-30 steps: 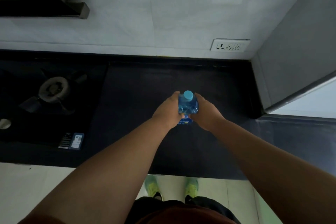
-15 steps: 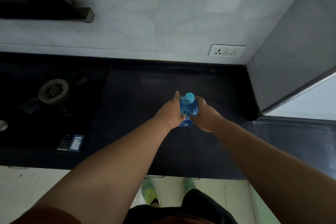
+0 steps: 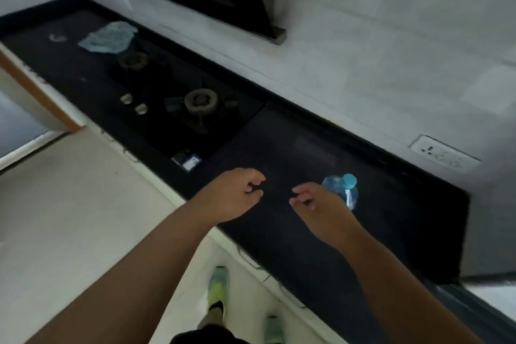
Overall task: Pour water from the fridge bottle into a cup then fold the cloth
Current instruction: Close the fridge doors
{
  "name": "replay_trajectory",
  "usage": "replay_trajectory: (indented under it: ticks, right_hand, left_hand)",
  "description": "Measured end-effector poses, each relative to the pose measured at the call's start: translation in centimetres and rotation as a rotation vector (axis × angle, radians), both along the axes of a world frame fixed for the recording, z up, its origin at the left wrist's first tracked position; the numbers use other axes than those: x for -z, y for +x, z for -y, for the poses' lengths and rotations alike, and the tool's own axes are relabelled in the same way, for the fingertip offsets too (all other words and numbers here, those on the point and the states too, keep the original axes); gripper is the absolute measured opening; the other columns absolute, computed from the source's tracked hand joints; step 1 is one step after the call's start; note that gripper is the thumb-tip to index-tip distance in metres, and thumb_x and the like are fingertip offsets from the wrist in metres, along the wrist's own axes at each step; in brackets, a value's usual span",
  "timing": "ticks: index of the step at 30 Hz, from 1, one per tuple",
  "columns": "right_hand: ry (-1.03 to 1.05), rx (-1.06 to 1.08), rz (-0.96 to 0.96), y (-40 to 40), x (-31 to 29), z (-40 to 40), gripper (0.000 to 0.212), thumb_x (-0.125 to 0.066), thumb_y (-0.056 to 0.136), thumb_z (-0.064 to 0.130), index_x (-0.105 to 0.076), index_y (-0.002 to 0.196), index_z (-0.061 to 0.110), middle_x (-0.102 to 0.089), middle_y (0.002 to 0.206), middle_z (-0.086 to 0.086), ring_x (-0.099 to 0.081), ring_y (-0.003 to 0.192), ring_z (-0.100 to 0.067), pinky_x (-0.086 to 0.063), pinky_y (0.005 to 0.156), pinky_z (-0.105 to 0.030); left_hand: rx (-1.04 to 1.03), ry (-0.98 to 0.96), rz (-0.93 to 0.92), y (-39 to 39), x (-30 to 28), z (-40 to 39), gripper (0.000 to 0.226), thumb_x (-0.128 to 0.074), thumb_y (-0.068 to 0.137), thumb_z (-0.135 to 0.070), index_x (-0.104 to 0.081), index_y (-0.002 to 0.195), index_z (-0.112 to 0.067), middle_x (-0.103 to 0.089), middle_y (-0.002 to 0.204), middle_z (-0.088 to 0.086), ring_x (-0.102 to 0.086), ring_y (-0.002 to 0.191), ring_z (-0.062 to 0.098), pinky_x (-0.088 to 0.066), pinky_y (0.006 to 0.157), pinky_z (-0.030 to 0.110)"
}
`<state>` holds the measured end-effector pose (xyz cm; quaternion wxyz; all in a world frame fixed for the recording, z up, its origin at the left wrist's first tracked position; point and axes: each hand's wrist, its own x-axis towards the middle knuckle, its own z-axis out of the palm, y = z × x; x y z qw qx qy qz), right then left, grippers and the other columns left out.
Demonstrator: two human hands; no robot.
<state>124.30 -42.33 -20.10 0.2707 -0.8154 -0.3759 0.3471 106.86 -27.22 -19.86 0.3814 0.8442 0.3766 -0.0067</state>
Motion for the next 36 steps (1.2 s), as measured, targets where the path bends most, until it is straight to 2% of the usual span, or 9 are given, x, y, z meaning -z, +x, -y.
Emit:
replay_trajectory:
  ticks: [2,5,8,15,18,21,26,33,36]
  right_hand:
    - [0.01,-0.169,0.006,-1.7,-0.7,-2.3,0.034,-0.064,0.098,0.042,-0.062,0.131,0.035,-0.068,0.119,0.018,-0.065,0.103,-0.003,-0.054,0.096,-0.031]
    - [0.027,-0.358,0.016,-5.7,-2.2,-5.8,0.041,-0.062,0.099,0.045,-0.058,0.139,0.035,-0.064,0.128,0.019,-0.062,0.111,-0.001,-0.052,0.102,-0.033]
    - [0.046,-0.541,0.039,-10.8,-3.7,-9.1,0.041,-0.061,0.099,0.047,-0.058,0.138,0.037,-0.063,0.125,0.021,-0.061,0.112,0.0,-0.053,0.101,-0.035]
    - [0.078,-0.859,0.135,-25.1,-4.5,-17.0,0.038,-0.061,0.099,0.046,-0.06,0.136,0.034,-0.063,0.122,0.02,-0.06,0.107,0.001,-0.048,0.093,-0.023]
    - [0.075,-0.962,0.149,-32.5,-4.2,-20.0,0.034,-0.062,0.099,0.046,-0.063,0.131,0.034,-0.063,0.119,0.021,-0.062,0.103,0.0,-0.052,0.095,-0.029]
    - [0.077,-1.065,0.17,-39.7,-3.8,-22.7,0.033,-0.059,0.1,0.046,-0.062,0.131,0.035,-0.062,0.121,0.023,-0.061,0.102,0.002,-0.051,0.097,-0.03]
    - [0.094,-1.149,0.182,-49.0,-3.6,-26.7,0.03,-0.059,0.1,0.044,-0.063,0.128,0.032,-0.061,0.124,0.019,-0.062,0.1,0.0,-0.05,0.097,-0.03]
    - [0.094,-1.175,0.175,-55.6,-3.1,-34.8,0.034,-0.06,0.099,0.044,-0.062,0.13,0.032,-0.062,0.125,0.02,-0.064,0.103,-0.002,-0.052,0.1,-0.034]
    - [0.096,-1.186,0.164,-57.8,-2.3,-40.1,0.037,-0.059,0.1,0.044,-0.059,0.134,0.032,-0.062,0.129,0.018,-0.061,0.112,-0.004,-0.05,0.099,-0.03]
  left_hand:
    - [-0.127,0.033,0.008,-4.4,-0.9,0.2,0.037,-0.065,0.101,-0.033,-0.062,0.138,-0.032,-0.064,0.128,-0.014,-0.063,0.107,0.002,-0.047,0.093,0.018]
    - [-0.298,0.123,-0.055,-11.9,-2.5,0.7,0.031,-0.061,0.102,-0.037,-0.064,0.133,-0.034,-0.065,0.126,-0.015,-0.065,0.107,0.005,-0.049,0.092,0.023]
    - [-0.498,0.169,-0.065,-19.2,-4.2,1.3,0.022,-0.057,0.102,-0.041,-0.067,0.121,-0.036,-0.065,0.123,-0.019,-0.065,0.107,0.002,-0.054,0.095,0.031]
    - [-0.874,0.206,-0.037,-35.5,-5.5,2.1,0.015,-0.057,0.102,-0.04,-0.067,0.112,-0.033,-0.067,0.117,-0.017,-0.066,0.105,0.003,-0.054,0.092,0.032]
    - [-1.01,0.2,-0.014,-42.1,-5.6,1.9,0.013,-0.057,0.102,-0.039,-0.066,0.109,-0.033,-0.068,0.117,-0.015,-0.066,0.102,0.004,-0.053,0.088,0.03]
    - [-1.073,0.195,0.0,-47.8,-5.4,1.0,0.014,-0.056,0.103,-0.04,-0.066,0.111,-0.033,-0.068,0.117,-0.016,-0.066,0.101,0.003,-0.052,0.086,0.029]
    - [-1.095,0.171,-0.007,-54.9,-5.3,-1.6,0.021,-0.057,0.103,-0.038,-0.066,0.12,-0.03,-0.067,0.12,-0.014,-0.065,0.103,0.004,-0.056,0.095,0.034]
    - [-1.064,0.159,-0.084,-60.1,-4.8,-8.2,0.022,-0.057,0.103,-0.038,-0.063,0.124,-0.033,-0.066,0.123,-0.016,-0.064,0.107,0.002,-0.052,0.093,0.026]
    - [-1.043,0.182,-0.157,-62.0,-4.4,-13.0,0.026,-0.056,0.104,-0.038,-0.061,0.128,-0.033,-0.063,0.125,-0.017,-0.061,0.109,0.001,-0.048,0.093,0.023]
